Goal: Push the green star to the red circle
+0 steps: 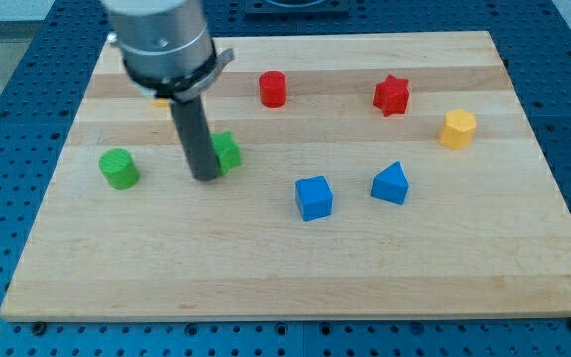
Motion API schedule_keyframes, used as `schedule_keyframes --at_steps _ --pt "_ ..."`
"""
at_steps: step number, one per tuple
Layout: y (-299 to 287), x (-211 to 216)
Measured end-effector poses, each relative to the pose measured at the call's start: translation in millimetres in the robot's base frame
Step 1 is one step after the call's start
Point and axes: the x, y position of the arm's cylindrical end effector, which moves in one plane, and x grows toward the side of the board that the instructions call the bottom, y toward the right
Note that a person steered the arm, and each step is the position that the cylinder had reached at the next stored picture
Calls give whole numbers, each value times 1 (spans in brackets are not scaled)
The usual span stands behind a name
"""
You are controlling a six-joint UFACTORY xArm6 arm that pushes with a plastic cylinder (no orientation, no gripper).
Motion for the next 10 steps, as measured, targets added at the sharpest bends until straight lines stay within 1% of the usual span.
schedule_keyframes --at_steps 1,2,3,4,5,7,8,9,10 --pt "7 -41" --pt "7 -57" --pt "4 -27" --pt "30 -23" --pt "42 -41" --pt "-2 -106" --pt "-23 -132" --pt "-48 -123" --pt "-50 -77"
